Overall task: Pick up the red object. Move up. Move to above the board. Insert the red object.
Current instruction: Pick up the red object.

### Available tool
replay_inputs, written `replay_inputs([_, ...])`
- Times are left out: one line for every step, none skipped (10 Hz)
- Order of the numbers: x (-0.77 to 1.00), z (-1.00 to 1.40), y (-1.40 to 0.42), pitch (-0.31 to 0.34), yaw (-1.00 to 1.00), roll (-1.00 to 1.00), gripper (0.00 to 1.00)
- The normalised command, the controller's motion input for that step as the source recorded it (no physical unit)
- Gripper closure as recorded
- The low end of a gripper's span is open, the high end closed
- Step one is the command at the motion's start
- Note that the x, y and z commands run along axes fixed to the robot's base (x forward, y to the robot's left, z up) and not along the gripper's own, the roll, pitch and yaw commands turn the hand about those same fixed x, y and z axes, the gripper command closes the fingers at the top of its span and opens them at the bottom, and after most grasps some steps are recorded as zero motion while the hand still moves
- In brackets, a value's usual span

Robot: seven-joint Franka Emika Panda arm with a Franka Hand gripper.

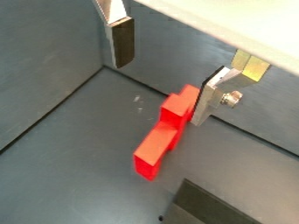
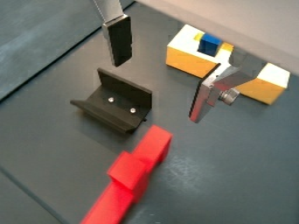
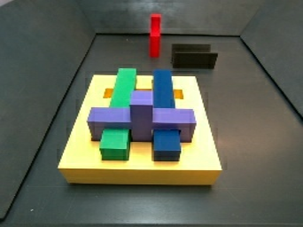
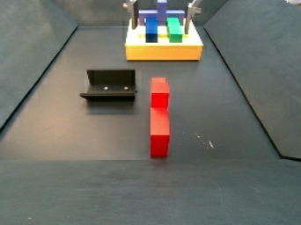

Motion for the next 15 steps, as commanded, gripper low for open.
replay_inputs([0.35,0.07,0.16,-0.003,-0.69,-0.1,0.0])
replay_inputs([0.35,0.07,0.15,0.0,-0.7,-0.09,0.0])
replay_inputs([0.33,0.08,0.15,0.0,-0.7,-0.08,0.0])
replay_inputs([0.32,0.05,0.18,0.0,-0.74,-0.09,0.0])
replay_inputs([0.3,0.03,0.19,-0.004,-0.77,-0.09,0.0])
replay_inputs([0.29,0.03,0.2,0.0,-0.77,-0.09,0.0])
replay_inputs([0.28,0.01,0.18,0.0,-0.78,-0.09,0.0])
replay_inputs([0.3,0.0,0.13,0.0,-0.81,-0.1,0.0])
replay_inputs([0.31,0.0,0.1,0.0,-0.85,-0.1,0.0])
replay_inputs([0.29,0.0,0.09,0.0,-0.87,-0.09,0.0])
replay_inputs([0.22,0.0,0.05,0.0,-0.89,-0.09,0.0])
replay_inputs([0.1,-0.05,0.03,0.0,-0.91,-0.08,0.0])
replay_inputs([0.0,-0.11,0.03,0.0,-0.91,-0.07,0.0])
replay_inputs([0.0,-0.17,0.04,0.0,-0.87,-0.08,0.0])
replay_inputs([-0.06,-0.22,0.06,0.0,-0.85,-0.07,0.0])
